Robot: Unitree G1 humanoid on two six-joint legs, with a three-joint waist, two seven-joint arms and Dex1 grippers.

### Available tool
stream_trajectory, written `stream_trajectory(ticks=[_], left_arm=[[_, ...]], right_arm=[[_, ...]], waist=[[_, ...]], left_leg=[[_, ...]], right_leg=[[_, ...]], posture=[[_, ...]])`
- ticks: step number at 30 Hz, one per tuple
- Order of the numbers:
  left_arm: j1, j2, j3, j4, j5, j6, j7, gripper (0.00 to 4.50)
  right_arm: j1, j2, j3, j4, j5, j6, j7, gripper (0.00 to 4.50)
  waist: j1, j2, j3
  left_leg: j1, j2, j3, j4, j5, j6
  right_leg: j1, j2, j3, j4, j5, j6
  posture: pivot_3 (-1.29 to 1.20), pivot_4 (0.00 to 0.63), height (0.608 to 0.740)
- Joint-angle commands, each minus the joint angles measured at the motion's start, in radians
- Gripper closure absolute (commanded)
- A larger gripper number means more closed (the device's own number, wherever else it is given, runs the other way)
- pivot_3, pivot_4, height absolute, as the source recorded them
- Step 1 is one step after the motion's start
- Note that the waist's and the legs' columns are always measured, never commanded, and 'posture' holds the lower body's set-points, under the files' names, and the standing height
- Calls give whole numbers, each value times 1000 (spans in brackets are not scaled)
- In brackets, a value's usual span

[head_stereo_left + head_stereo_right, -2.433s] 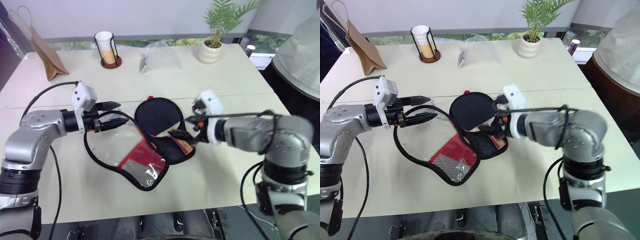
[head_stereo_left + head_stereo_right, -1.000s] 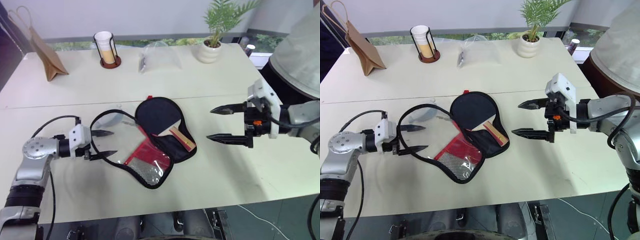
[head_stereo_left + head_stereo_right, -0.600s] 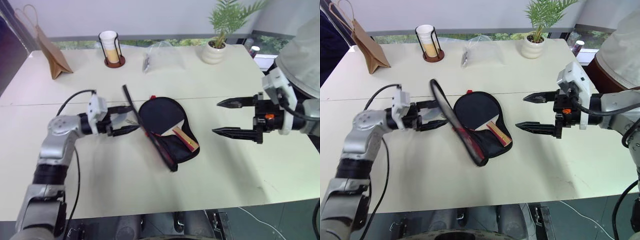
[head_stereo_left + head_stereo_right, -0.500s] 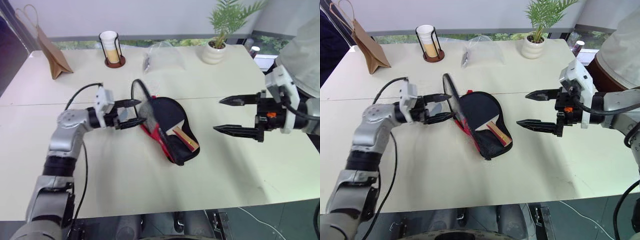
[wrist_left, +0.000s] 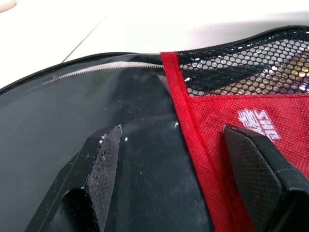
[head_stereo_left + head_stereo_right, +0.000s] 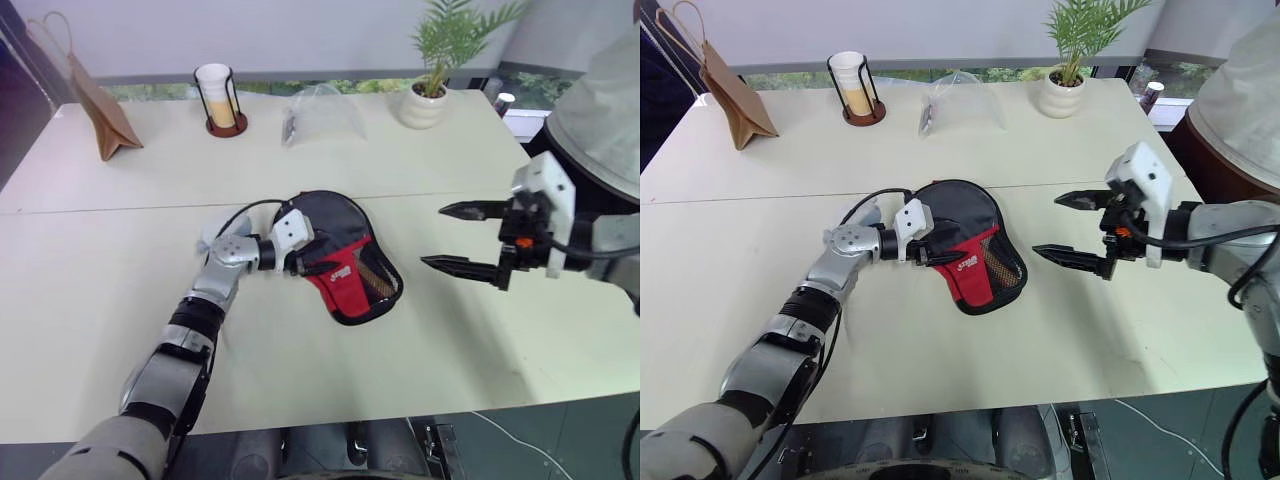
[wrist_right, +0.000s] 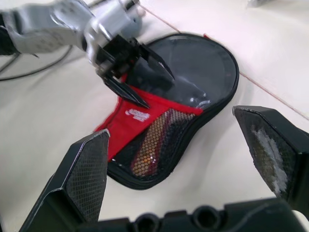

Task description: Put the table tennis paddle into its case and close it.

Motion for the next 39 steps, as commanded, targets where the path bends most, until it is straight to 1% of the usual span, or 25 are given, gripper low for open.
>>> stream_trajectory(ticks=[1,5,7,11,14,20,28,33,38,39], left_arm=[[3,36,82,-159,-95,102,-11,1043],[40,79,156,-360,-220,279,-16,1043],[62,105,188,-440,-259,334,-2,1043],[108,142,229,-542,-283,391,48,1043],[137,155,245,-600,-299,425,77,1043],[171,175,266,-665,-317,454,126,1043],[208,187,281,-719,-333,467,173,1043],[235,193,287,-750,-339,471,196,1043],[249,198,293,-764,-343,471,213,1043],[250,199,293,-767,-344,472,216,1043]], right_arm=[[-49,42,66,73,-23,-6,16,20],[-89,97,158,186,-88,-48,49,20],[-117,133,191,249,-102,-34,55,20],[-167,206,244,365,-131,22,45,20],[-187,248,257,422,-119,81,56,20],[-222,282,313,500,-128,180,97,20],[-248,313,361,526,-118,281,149,20],[-244,321,391,512,-126,298,175,20],[-248,333,395,521,-131,308,176,20],[-251,335,392,527,-131,311,174,253]], waist=[[1,0,0],[3,0,0],[3,0,0],[3,0,0],[5,0,0],[4,0,0],[1,0,0],[0,0,-1],[0,0,-1],[0,0,-1]], left_leg=[[0,0,0,0,0,0],[-1,0,0,0,0,0],[-1,0,0,0,0,0],[0,0,0,0,0,0],[0,0,0,0,0,0],[-1,0,0,0,1,-1],[0,0,0,0,1,-1],[0,0,0,0,0,-1],[0,0,0,0,0,-1],[0,0,0,0,1,-1]], right_leg=[[0,0,0,0,0,0],[0,0,0,0,0,0],[0,0,0,0,0,0],[0,1,0,1,0,0],[0,1,0,1,0,0],[0,1,0,1,0,0],[0,1,0,1,0,0],[1,1,0,1,0,0],[1,1,0,1,0,0],[1,1,0,1,0,0]], posture=[[0,150,740],[0,150,740],[0,150,740],[0,150,740],[0,150,740],[0,150,740],[0,150,740],[0,150,740],[0,150,740],[0,150,740]])
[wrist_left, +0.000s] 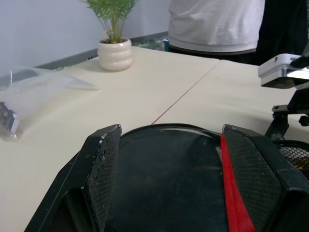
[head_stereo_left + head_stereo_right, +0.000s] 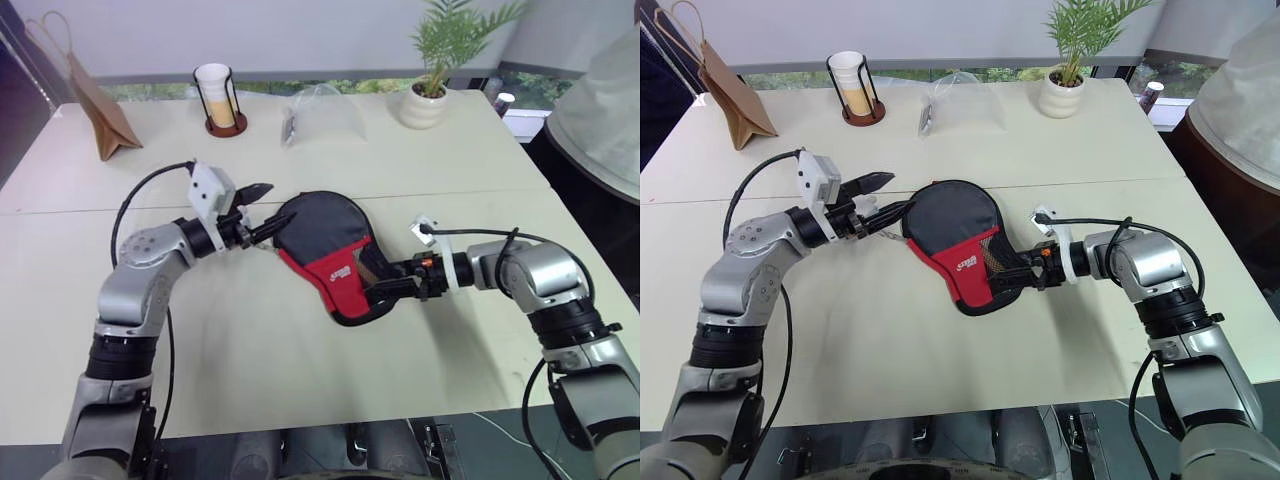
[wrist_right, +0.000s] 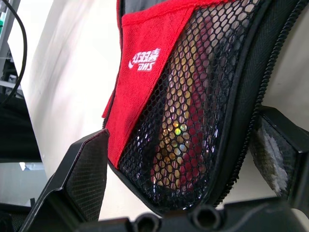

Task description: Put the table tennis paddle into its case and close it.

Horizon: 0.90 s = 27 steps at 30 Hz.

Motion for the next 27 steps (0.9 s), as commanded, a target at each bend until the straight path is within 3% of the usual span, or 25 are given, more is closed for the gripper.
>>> stream_trajectory(ticks=[1,3,7,10,12,17,23,27], left_arm=[[3,13,28,-48,-15,-5,15,1043],[5,13,26,-52,-16,-6,22,1043],[7,7,21,-55,-18,-7,32,1043],[6,3,17,-53,-18,-10,37,1043],[5,2,15,-53,-18,-11,39,1043],[4,0,13,-52,-16,-14,41,1043],[12,-1,14,-63,-18,-12,44,1043],[18,0,13,-66,-18,-12,42,1043]], right_arm=[[8,21,37,11,-3,35,10,522],[5,24,26,16,-1,47,8,1247],[8,24,12,13,4,80,0,3306],[27,17,8,-7,14,110,-9,3759],[44,14,-3,-28,31,140,-17,4475],[120,-1,-56,-157,103,264,-61,4475],[293,44,-242,-394,225,520,-210,4475],[378,88,-342,-467,297,573,-315,4475]], waist=[[-1,0,0],[0,0,0],[1,0,0],[2,0,0],[4,0,0],[5,-1,-1],[6,-1,-1],[5,-2,-1]], left_leg=[[0,0,0,0,0,0],[0,0,0,0,0,0],[0,0,0,0,0,0],[0,0,0,0,0,0],[0,0,0,0,0,0],[0,0,0,0,0,0],[-1,0,-1,-1,0,0],[0,0,-1,-1,0,0]], right_leg=[[0,0,0,0,0,0],[0,0,0,0,0,0],[0,0,0,0,0,0],[0,0,0,0,0,0],[0,0,0,0,0,0],[1,0,0,-1,0,0],[1,0,0,-1,0,0],[1,0,0,-1,0,0]], posture=[[0,150,740],[0,150,740],[0,150,740],[0,150,740],[0,150,740],[0,150,740],[0,150,740],[0,150,740]])
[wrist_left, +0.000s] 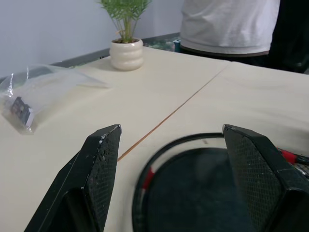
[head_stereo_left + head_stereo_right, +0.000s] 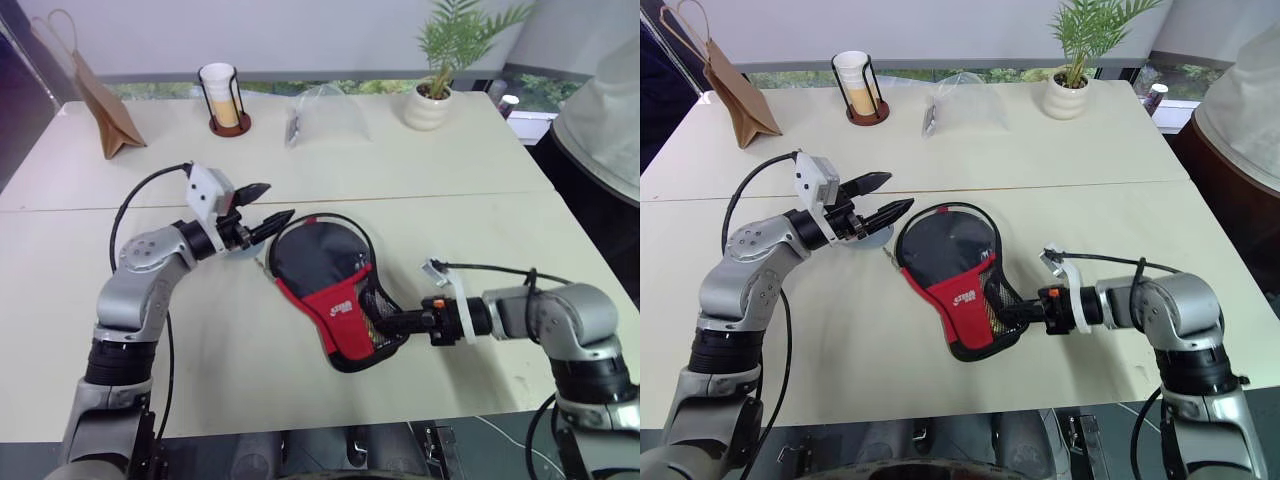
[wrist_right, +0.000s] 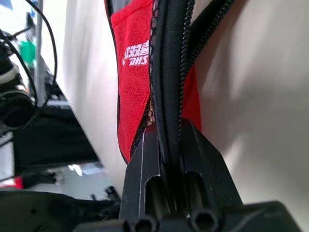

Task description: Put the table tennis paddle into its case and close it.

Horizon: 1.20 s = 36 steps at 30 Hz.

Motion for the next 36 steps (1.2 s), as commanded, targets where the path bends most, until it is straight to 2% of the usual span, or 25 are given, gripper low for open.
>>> stream_trajectory(ticks=[1,13,16,19,23,28,30,32,36], left_arm=[[-1,4,12,-38,-13,-14,-1,1043],[-11,23,-13,-26,-5,-16,-50,1043],[3,55,-24,-37,-5,-18,-99,1043],[5,81,-32,-40,-8,-22,-138,1043],[23,128,-71,-54,8,-59,-223,1043],[32,149,-113,-47,24,-100,-286,1043],[27,130,-142,-32,45,-120,-289,1043],[19,106,-175,-17,66,-134,-285,1043],[16,59,-226,29,134,-170,-247,1043]], right_arm=[[67,21,-36,-56,74,68,-98,4475],[132,96,-149,-113,202,68,-324,4475],[129,97,-173,-105,233,68,-355,3418],[121,70,-188,-111,266,68,-351,1934],[78,-45,-191,-98,295,56,-275,64],[-1,-263,-101,-86,241,-140,-50,64],[-50,-367,4,-77,113,-337,80,64],[-136,-386,90,-16,1,-501,146,64],[-341,-292,212,167,-147,-677,181,64]], waist=[[0,0,0],[-2,-1,-1],[-2,-1,-1],[-2,-1,-1],[-1,-1,-1],[-2,0,0],[-2,0,0],[-6,0,0],[-11,0,0]], left_leg=[[0,0,0,0,0,0],[0,0,-1,0,0,0],[0,0,-1,0,0,0],[0,0,-1,0,0,0],[0,0,0,0,0,0],[-1,0,0,0,0,0],[-1,0,-1,0,0,0],[-1,0,-1,-1,0,0],[0,0,0,0,0,0]], right_leg=[[0,0,0,0,0,0],[0,0,0,0,0,0],[0,0,0,0,0,0],[0,0,0,0,0,0],[0,0,0,-1,-1,-2],[-1,0,0,-2,-2,-4],[-1,0,0,-2,-2,-4],[-1,0,0,-2,-2,-4],[-1,0,1,-2,-2,-3]], posture=[[0,150,740],[0,150,740],[0,150,740],[0,150,740],[0,150,740],[0,150,740],[0,150,740],[0,150,740],[0,150,740]])
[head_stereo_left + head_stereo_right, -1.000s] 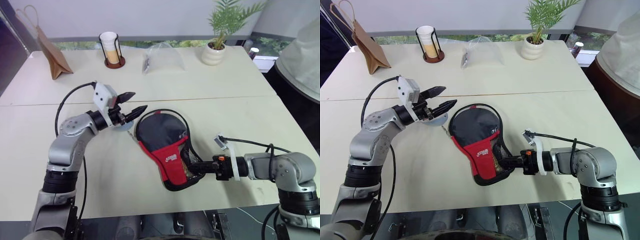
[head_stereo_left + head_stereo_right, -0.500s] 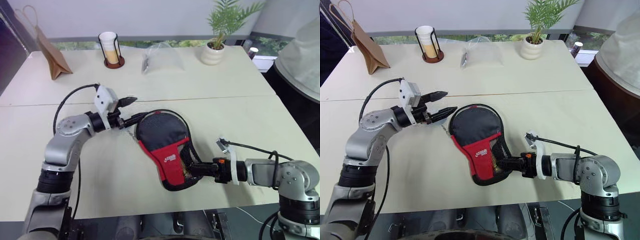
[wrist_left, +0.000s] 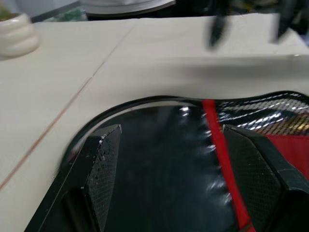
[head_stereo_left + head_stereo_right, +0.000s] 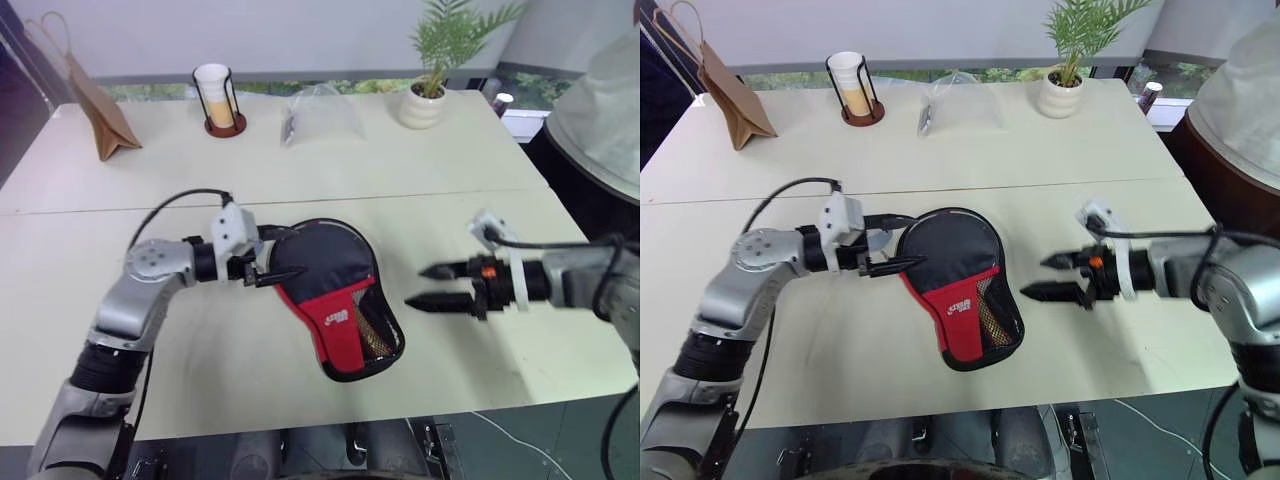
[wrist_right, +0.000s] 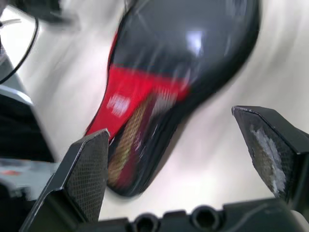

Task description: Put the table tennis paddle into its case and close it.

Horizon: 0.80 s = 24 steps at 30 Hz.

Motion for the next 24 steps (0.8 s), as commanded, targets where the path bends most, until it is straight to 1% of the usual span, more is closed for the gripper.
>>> stream_trajectory(ticks=[1,4,6,10,14,18,24], left_arm=[[-9,-26,-30,38,74,-54,51,1043],[0,-48,-55,65,114,-62,79,1043],[9,-53,-68,60,132,-58,90,1043],[54,-70,-98,-3,152,-13,129,1043],[100,-63,-116,-59,178,12,156,1043],[140,-53,-141,-103,223,42,194,1043],[164,-49,-140,-116,234,68,221,1043]], right_arm=[[-144,86,92,140,-149,-193,33,64],[-251,191,170,281,-276,-351,34,64],[-298,250,205,356,-332,-415,38,64],[-369,363,265,517,-443,-556,48,64],[-445,458,285,677,-511,-650,66,64],[-549,567,302,898,-593,-765,65,64],[-670,678,290,1143,-646,-828,111,64]], waist=[[-2,0,0],[0,0,0],[0,1,0],[7,1,0],[4,1,1],[-7,1,1],[-18,2,1]], left_leg=[[0,0,0,0,0,0],[-1,0,0,0,0,0],[-1,0,1,0,0,0],[-2,0,2,0,0,0],[-2,0,2,0,0,0],[-1,1,2,0,0,0],[-1,1,3,0,0,0]], right_leg=[[0,0,0,0,1,3],[-1,1,0,1,2,3],[-1,1,0,1,2,3],[-2,0,0,1,2,3],[-2,0,0,1,2,3],[-2,0,0,2,2,3],[-2,0,0,3,2,3]], posture=[[0,150,740],[0,150,740],[0,150,740],[0,150,740],[0,150,740],[0,150,740],[0,150,740]])
